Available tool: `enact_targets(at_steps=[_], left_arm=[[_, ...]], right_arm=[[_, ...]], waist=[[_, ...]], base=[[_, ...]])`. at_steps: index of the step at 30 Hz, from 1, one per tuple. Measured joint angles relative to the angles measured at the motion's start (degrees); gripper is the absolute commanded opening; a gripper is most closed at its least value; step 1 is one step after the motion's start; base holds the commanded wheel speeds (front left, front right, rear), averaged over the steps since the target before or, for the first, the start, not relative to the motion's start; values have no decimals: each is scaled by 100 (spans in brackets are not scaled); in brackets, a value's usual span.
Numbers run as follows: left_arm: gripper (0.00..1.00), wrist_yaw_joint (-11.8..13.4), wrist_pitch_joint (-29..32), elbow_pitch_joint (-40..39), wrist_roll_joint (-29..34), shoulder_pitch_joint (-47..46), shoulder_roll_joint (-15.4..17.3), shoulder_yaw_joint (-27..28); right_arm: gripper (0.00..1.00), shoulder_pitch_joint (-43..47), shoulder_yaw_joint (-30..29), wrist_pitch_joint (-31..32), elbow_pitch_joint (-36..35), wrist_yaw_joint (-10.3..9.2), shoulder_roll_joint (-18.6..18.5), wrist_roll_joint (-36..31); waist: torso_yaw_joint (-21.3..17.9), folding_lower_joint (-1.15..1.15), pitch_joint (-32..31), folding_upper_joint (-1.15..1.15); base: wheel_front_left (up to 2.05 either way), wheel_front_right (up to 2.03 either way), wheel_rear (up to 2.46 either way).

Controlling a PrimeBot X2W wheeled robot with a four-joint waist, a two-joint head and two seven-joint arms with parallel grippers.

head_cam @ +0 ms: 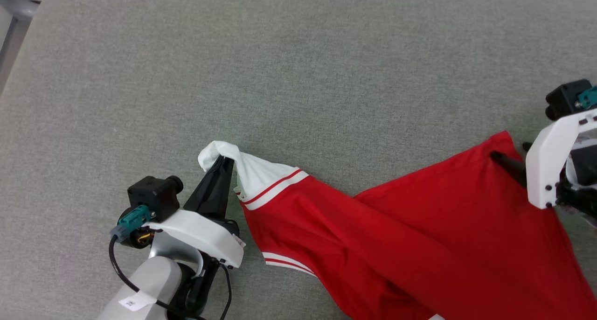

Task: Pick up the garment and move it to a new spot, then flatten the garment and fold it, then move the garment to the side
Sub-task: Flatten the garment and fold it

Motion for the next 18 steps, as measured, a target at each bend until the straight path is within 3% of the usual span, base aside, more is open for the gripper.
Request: enact_targets(at_steps=[5,6,7,8,9,18], left_arm=[[0,-42,-43,80,-1,-74,-92,-38],[0,-47,-51,105,-2,-74,-108,-44],[0,-48,-58,129,-3,-73,-111,-43],[0,-49,-60,146,-5,-73,-110,-37],[0,-49,-78,165,-11,-72,-110,-35],[0,-42,-91,269,-101,-52,101,149]], right_arm=[[100,-147,345,94,374,-3,-127,383],[64,-170,413,133,415,-12,-163,469],[64,-181,464,142,444,-12,-185,566],[27,-187,521,143,457,-12,-219,653],[0,-199,566,145,489,-12,-241,726],[0,-261,779,-302,647,4,-224,1049]], waist=[[100,-1,150,0],[116,-1,156,0],[121,-1,154,0],[120,-1,148,0],[114,-1,135,0],[-54,-1,-248,0]], base=[[0,0,0],[0,0,0],[0,0,0],[0,0,0],[0,0,0],[0,0,0]])
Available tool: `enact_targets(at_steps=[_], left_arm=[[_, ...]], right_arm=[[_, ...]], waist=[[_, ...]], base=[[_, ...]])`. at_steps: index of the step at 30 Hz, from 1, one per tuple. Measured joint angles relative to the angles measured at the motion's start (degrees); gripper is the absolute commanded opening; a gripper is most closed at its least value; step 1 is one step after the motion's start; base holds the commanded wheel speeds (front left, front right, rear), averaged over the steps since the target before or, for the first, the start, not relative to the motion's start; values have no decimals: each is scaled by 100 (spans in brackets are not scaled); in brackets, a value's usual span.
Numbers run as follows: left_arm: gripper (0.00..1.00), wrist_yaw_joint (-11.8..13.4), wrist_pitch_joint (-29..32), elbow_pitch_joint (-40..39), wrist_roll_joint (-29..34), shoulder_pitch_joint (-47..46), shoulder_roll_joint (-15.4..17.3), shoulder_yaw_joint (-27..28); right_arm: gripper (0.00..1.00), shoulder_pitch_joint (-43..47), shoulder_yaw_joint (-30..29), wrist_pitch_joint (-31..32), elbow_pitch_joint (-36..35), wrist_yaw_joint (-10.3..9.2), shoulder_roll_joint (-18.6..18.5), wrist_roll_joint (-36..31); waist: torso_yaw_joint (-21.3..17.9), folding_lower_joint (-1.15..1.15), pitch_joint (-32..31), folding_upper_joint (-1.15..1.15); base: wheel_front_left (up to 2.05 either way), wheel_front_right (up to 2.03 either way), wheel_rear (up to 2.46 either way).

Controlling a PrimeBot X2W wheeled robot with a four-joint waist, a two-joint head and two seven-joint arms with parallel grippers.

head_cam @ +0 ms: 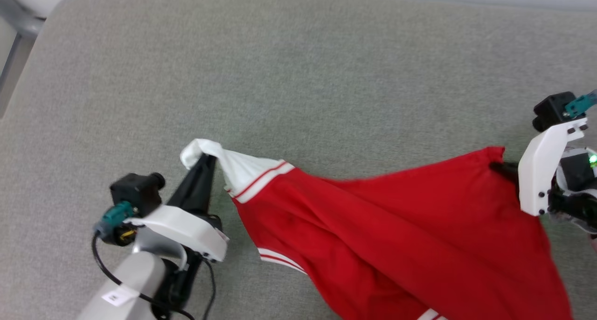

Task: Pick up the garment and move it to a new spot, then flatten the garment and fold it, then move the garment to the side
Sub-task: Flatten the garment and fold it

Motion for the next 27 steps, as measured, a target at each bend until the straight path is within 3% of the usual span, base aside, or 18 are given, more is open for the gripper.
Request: enact_targets(at_steps=[8,16,27], left_arm=[[0,-82,151,282,-52,-745,293,301],[0,-392,565,1216,-119,-2240,380,438],[0,-659,808,2262,253,-4882,549,487]], right_arm=[[0,-455,-450,-559,204,-1,115,-208],[0,-1329,-907,-929,690,1,547,-788],[0,-3398,-1887,-1673,1176,5,1074,-1831]], waist=[[-323,0,-501,0],[-743,0,-813,0],[-996,0,-316,0]], base=[[0,0,0],[0,0,0],[0,0,0]])
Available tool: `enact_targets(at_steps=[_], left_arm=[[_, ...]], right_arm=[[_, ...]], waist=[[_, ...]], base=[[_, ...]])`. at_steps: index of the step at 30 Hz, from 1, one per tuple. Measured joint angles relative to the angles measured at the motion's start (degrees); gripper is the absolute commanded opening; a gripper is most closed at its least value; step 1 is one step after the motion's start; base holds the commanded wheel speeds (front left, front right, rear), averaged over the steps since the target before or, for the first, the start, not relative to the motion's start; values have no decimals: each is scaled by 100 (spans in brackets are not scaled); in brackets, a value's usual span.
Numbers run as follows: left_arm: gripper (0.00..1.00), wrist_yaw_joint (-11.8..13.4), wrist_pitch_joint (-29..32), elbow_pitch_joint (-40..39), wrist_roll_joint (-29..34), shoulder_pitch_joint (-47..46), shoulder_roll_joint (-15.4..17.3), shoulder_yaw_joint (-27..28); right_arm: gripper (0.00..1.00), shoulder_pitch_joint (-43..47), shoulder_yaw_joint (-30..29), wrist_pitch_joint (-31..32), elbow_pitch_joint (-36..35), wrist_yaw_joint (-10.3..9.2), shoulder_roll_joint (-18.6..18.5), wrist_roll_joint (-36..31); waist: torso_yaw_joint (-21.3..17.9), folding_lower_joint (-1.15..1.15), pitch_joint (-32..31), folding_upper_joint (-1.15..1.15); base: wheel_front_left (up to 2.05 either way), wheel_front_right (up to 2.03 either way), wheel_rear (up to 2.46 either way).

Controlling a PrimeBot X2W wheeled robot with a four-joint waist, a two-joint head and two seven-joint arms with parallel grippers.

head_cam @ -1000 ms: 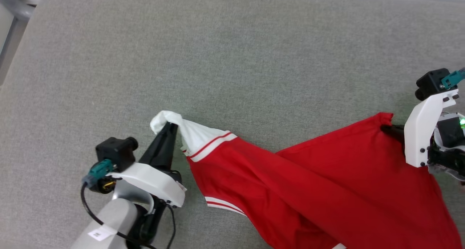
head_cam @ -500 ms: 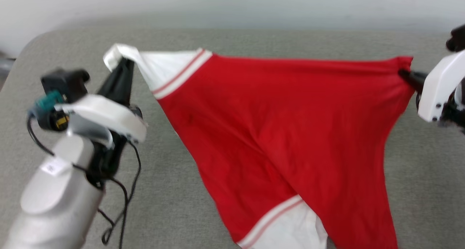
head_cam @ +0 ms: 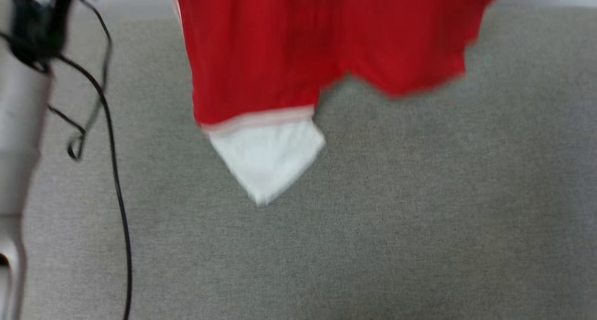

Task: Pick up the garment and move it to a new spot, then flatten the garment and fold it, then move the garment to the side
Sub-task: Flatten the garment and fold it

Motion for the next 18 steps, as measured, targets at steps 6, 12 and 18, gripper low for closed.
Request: enact_targets(at_steps=[6,12,18], left_arm=[[0,-40,19,304,269,-1330,146,10],[0,-86,4,555,404,-2308,190,25],[0,-108,-122,955,391,-2657,147,73]], right_arm=[[0,-1138,-403,-438,108,9,132,-560],[0,-2132,-598,-728,296,31,171,-916],[0,-2608,-556,-1004,613,26,409,-1151]], waist=[[-41,0,552,0],[-10,1,1202,0],[44,1,1877,0]], base=[[0,0,0],[0,0,0],[0,0,0]])
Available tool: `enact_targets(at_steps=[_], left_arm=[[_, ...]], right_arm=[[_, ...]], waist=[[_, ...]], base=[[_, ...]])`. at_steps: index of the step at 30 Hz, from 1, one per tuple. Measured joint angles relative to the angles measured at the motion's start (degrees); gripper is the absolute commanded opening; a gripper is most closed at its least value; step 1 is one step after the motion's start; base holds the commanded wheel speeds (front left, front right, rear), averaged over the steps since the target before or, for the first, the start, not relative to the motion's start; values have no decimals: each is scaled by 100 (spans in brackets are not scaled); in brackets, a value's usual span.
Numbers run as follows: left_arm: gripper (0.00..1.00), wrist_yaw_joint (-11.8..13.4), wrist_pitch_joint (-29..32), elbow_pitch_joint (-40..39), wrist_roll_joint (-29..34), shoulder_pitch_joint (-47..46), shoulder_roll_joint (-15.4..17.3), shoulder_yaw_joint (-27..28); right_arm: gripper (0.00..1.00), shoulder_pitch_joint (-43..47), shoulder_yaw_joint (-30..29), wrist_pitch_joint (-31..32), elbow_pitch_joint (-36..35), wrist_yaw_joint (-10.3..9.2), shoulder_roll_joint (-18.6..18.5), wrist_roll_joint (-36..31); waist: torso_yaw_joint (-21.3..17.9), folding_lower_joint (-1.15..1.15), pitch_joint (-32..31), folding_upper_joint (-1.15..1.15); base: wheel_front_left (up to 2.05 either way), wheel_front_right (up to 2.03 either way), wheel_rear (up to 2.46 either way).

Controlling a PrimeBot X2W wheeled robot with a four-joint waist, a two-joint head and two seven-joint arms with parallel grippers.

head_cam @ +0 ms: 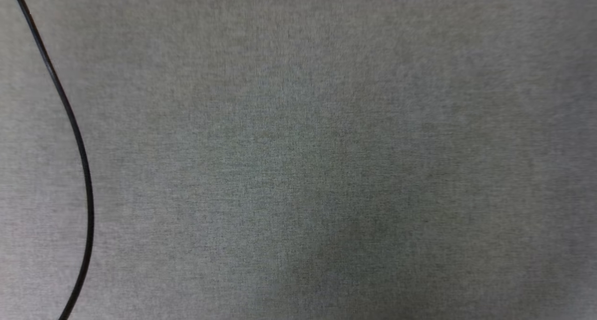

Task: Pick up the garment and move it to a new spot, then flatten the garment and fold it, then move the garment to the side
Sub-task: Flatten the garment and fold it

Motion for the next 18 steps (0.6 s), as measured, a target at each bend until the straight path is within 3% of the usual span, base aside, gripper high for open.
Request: enact_targets(at_steps=[10,18], left_arm=[[0,-339,-355,620,-377,482,-253,69],[0,-660,-592,904,-935,2245,-361,133]], right_arm=[[0,241,500,-316,637,-29,82,148],[0,2071,1263,-612,693,-27,-21,822]], waist=[[169,0,518,0],[179,0,-59,0]], base=[[0,0,0],[0,0,0]])
